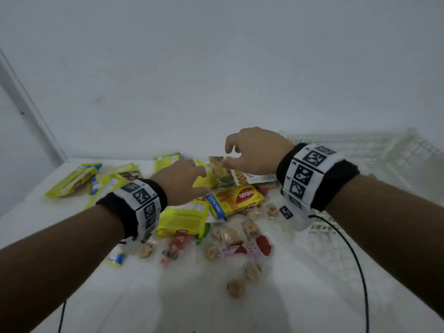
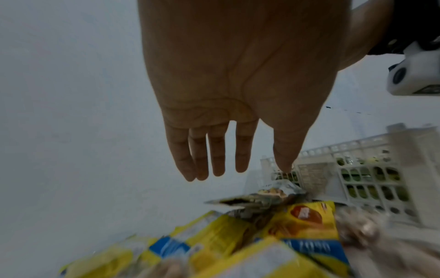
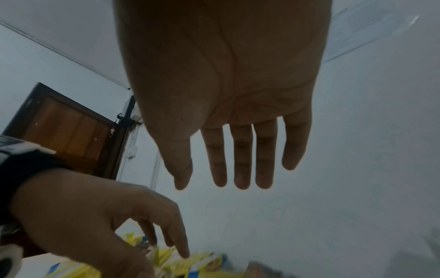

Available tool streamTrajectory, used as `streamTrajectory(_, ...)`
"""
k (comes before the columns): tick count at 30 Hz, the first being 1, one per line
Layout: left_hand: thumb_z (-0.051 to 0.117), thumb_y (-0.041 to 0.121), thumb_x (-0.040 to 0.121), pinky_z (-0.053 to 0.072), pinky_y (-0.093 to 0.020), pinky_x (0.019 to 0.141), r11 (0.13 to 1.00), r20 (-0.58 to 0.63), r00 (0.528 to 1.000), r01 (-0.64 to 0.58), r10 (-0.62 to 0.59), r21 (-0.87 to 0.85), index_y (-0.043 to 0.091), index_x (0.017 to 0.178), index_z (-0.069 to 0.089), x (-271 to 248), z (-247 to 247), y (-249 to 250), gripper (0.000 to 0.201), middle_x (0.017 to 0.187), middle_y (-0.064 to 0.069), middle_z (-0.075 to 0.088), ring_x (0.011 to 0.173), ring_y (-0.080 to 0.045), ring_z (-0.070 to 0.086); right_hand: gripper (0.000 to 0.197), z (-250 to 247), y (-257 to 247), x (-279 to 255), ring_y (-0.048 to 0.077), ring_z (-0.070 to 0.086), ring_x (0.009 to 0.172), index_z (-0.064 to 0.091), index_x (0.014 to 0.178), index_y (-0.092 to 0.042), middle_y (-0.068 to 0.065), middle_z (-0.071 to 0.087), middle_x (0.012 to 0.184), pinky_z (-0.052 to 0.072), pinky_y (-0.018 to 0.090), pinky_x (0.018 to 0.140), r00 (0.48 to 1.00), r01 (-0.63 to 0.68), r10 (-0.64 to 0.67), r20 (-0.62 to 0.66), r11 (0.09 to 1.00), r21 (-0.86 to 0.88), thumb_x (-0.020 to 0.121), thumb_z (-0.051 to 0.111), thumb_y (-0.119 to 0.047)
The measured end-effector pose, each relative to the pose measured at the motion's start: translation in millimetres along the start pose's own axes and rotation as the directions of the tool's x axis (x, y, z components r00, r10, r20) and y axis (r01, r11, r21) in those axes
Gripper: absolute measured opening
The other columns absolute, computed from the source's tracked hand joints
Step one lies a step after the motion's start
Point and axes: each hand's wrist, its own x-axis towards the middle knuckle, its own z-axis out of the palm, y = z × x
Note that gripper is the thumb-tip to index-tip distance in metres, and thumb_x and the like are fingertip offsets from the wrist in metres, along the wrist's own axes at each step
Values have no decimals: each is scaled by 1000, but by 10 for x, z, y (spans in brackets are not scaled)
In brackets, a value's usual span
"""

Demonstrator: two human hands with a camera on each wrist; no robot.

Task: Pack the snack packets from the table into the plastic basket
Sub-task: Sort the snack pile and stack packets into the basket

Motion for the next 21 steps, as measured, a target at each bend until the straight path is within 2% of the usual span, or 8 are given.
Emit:
streamTrajectory(3,56,66,92,45,-44,100,1000,63,998,-29,29,2,29,142,48,-239,230,-261,63,135,-5,48,123,-28,50,44,465,-346,24,22,56,101,59,123,-26,-1,57,112,45,36,77,989,-18,17,148,1000,9,93,58,-58)
streamTrajectory(6,70,64,82,40,-43,109,997,139,988,-68,70,-22,31,151,36,-422,493,-461,84,150,-4,37,138,-28,39,50,891,-579,-22,26,60,112,54,135,-30,2,59,124,53,41,87,967,-5,2,253,1000,12,93,57,-57)
streamTrajectory(9,82,49,77,36,-44,114,995,147,984,-96,98,-23,29,155,26,-514,706,-575,98,164,-6,18,147,-29,28,52,1095,-650,-78,28,58,122,48,145,-31,3,56,139,53,42,91,967,-9,5,256,1000,14,98,54,-51)
streamTrajectory(11,81,41,79,36,-43,114,995,110,989,-100,102,-22,25,156,25,-523,786,-592,97,163,-7,24,147,-29,31,48,1182,-608,-89,26,60,115,48,143,-30,3,59,138,52,39,85,969,-25,17,248,999,28,99,51,-47)
streamTrajectory(13,82,35,78,40,-46,111,995,85,992,-95,98,-36,24,155,28,-516,820,-572,94,158,-6,33,141,-30,37,43,1257,-519,-65,26,61,103,52,136,-27,6,63,128,50,35,78,959,-53,49,277,999,8,99,49,-47)
streamTrajectory(15,82,29,77,43,-46,106,995,78,994,-78,83,-63,25,153,32,-505,816,-557,91,154,-5,36,136,-29,41,50,1281,-431,-44,28,60,109,51,140,-24,7,61,132,52,37,85,941,-67,68,332,998,-15,98,51,-51)
streamTrajectory(18,79,28,82,44,-41,104,993,71,995,-66,73,-94,26,151,37,-502,784,-561,81,152,-2,39,134,-25,44,61,1241,-366,-22,28,56,123,46,148,-23,7,54,144,48,37,95,925,-58,51,376,998,7,97,54,-56)
streamTrajectory(21,67,32,93,45,-33,102,970,20,999,-29,35,-243,28,148,46,-557,683,-560,59,148,2,50,128,-18,51,60,1246,-318,6,28,56,122,50,144,-23,6,56,142,50,38,98,920,-51,37,390,998,26,96,54,-57)
